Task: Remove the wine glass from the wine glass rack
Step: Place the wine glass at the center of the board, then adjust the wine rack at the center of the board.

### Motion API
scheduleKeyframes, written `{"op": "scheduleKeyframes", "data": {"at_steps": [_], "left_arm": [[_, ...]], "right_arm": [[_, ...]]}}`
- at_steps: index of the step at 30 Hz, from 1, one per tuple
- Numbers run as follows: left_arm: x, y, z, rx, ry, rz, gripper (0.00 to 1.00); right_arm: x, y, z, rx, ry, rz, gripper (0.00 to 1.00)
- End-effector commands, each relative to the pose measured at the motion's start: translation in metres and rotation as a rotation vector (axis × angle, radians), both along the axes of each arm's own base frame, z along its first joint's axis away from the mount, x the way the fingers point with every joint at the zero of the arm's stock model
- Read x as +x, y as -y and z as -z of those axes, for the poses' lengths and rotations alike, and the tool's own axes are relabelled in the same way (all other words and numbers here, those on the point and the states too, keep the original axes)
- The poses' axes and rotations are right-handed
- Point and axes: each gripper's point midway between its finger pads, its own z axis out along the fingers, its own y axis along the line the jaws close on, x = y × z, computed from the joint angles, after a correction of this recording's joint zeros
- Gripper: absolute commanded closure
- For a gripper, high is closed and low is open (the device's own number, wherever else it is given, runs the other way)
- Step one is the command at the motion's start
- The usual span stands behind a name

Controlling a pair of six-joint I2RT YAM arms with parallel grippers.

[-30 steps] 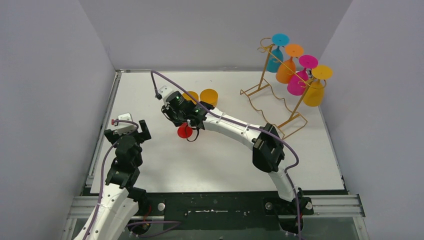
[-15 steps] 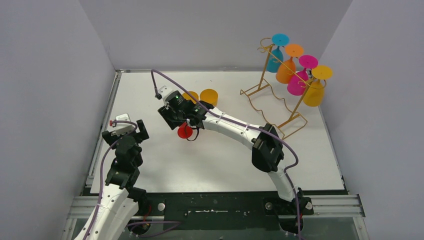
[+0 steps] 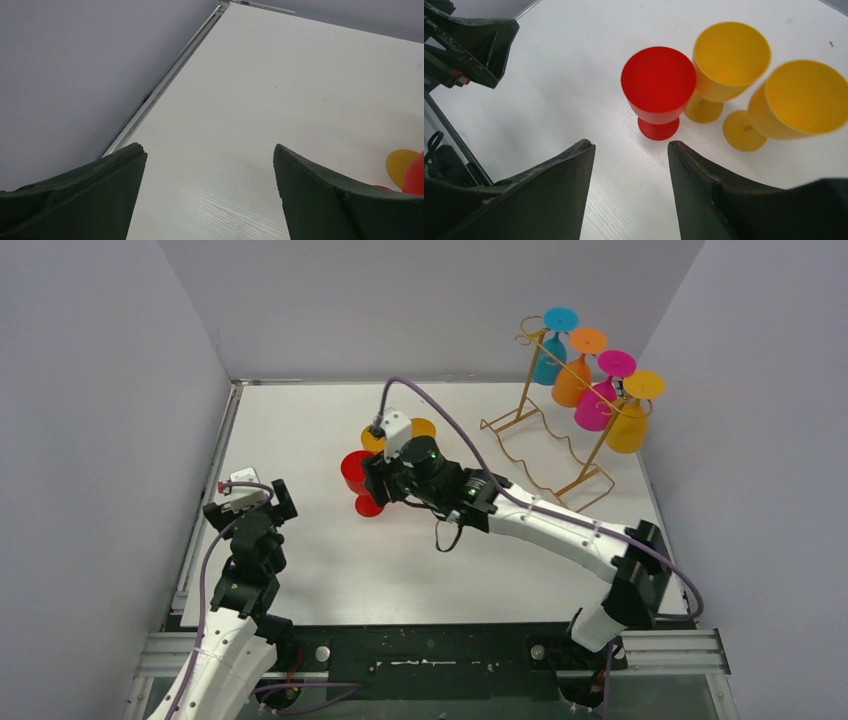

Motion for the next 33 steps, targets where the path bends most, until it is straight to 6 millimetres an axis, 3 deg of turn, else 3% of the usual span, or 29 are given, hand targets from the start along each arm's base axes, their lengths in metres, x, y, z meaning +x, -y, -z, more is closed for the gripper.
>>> {"op": "scheduleKeyframes", "data": {"at_steps": [1,3,5,10,12,17,24,33], "left_arm": [[0.0,-0.003,-0.011,-0.011,0.045,-0.033,0.03],[0.0,-0.002,-0.009,-0.008,0.037,-0.028,0.03],[0.002,0.001,-0.008,-0.007,0.034,-0.011,0.03],[0.002,0.002,-0.006,0.004,0.022,-0.005,0.03],[0.003,0.004,-0.004,0.008,0.016,0.01,0.03],[0.004,0.005,-0.004,0.017,0.01,0.018,0.03],[0.007,0.012,-0.001,0.014,0.002,0.057,0.03],[0.008,0.017,-0.001,0.013,-0.001,0.09,0.03]], "right_arm": [[-0.005,0.044,-0.042,0.198,0.078,0.169,0.43],[-0.01,0.077,-0.033,0.212,0.067,0.272,0.43],[-0.013,0.114,-0.019,0.224,0.052,0.403,0.36],[-0.014,0.205,0.031,0.178,-0.004,0.716,0.35],[-0.008,0.242,0.052,0.113,-0.049,0.802,0.29],[0.0,0.31,0.092,0.031,-0.119,0.943,0.17],[0.011,0.367,0.122,-0.003,-0.146,1.068,0.06],[0.04,0.399,0.133,0.043,-0.095,1.128,0.01]]}}
